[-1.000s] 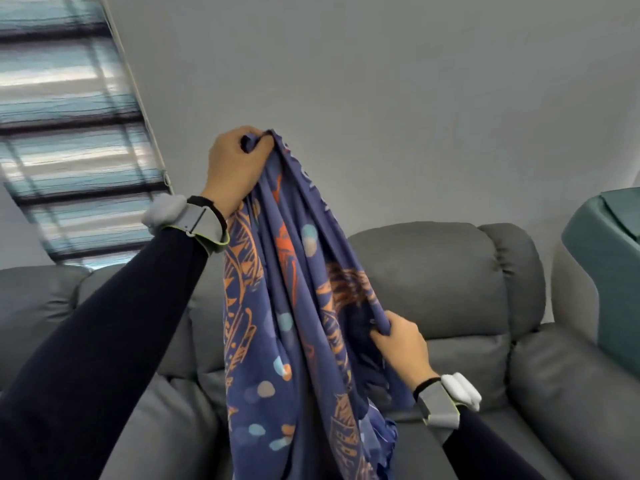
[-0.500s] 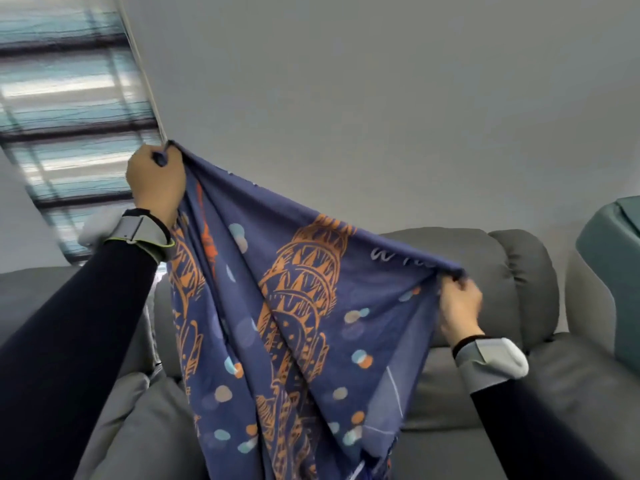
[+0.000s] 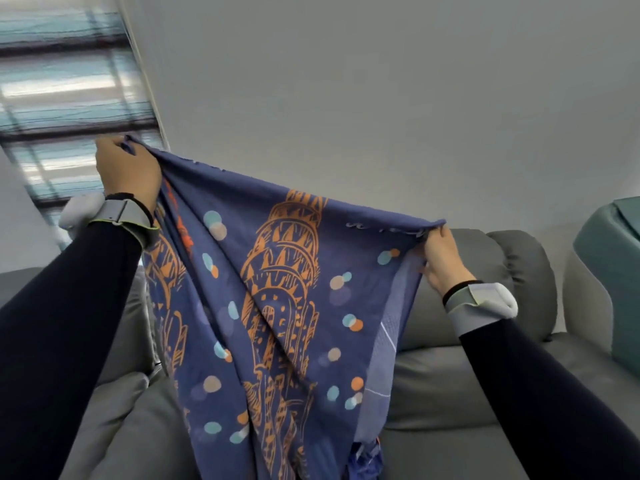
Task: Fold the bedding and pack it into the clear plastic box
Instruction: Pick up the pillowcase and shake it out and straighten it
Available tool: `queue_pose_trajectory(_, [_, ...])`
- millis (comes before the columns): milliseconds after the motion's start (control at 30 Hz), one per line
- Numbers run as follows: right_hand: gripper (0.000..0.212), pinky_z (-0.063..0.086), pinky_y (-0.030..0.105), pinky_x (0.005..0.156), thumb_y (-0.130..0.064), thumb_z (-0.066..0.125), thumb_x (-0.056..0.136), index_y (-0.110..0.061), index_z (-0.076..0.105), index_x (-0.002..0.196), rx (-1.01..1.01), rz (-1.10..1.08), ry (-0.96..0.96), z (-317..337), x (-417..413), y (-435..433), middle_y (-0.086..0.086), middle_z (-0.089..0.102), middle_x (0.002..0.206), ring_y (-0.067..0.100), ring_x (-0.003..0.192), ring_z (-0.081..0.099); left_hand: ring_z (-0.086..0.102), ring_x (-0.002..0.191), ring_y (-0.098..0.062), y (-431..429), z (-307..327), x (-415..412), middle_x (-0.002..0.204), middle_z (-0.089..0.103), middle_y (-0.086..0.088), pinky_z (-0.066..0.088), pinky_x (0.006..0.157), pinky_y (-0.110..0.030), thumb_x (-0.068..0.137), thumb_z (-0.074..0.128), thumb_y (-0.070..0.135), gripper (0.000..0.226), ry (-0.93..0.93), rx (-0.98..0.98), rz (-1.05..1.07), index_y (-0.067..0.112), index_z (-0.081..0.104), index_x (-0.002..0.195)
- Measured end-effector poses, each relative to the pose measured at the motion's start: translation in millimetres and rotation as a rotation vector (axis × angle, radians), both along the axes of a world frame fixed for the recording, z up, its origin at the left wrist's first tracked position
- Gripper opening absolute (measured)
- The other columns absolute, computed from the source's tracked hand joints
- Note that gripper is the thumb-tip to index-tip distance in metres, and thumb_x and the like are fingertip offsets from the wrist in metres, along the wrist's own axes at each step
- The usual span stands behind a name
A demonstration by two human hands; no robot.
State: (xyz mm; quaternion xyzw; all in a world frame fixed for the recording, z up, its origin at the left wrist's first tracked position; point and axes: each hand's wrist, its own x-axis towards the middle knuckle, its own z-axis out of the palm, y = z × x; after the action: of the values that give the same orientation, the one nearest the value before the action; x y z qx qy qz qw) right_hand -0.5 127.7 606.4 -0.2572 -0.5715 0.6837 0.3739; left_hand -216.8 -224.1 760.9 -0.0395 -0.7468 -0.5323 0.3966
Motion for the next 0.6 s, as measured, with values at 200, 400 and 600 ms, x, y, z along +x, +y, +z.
queue_pose_trajectory(200, [0.022, 0.033, 0.021, 0.051, -0.031, 0.036, 0.093, -0.03, 0.048, 0.111, -0.27, 0.321, 0.159, 50, -4, 5, 0.001, 0.058, 0.068, 0.015, 0.049, 0.049, 0.056, 0.109, -0.031, -14, 12, -16, 0.121, 0.056, -0.02, 0.041, 0.089, -0.036, 0.09, 0.029, 0.024, 0.021, 0.007, 0.086, 0.095, 0.029, 0.023, 0.071])
queue_pose_trajectory(400, [0.047, 0.052, 0.024, 0.056, 0.009, 0.047, 0.089, -0.011, 0.041, 0.13, -0.164, 0.286, 0.286, 92, -14, 2, 0.008, 0.053, 0.089, 0.015, 0.068, 0.058, 0.044, 0.13, -0.024, -26, 20, -19, 0.143, 0.041, -0.012, 0.035, 0.104, -0.027, 0.097, 0.028, 0.021, 0.045, -0.077, 0.069, 0.265, 0.004, 0.035, 0.139])
queue_pose_trajectory(600, [0.073, 0.054, 0.032, 0.075, 0.004, 0.062, 0.085, -0.019, 0.029, 0.146, 0.26, 0.282, -0.05, 74, -25, 4, 0.014, 0.057, 0.119, 0.022, 0.093, 0.061, 0.042, 0.133, -0.021, -43, 28, -24, 0.148, 0.037, -0.007, 0.034, 0.109, -0.029, 0.095, 0.026, 0.029, 0.054, -0.149, 0.167, 0.264, 0.011, 0.029, 0.145])
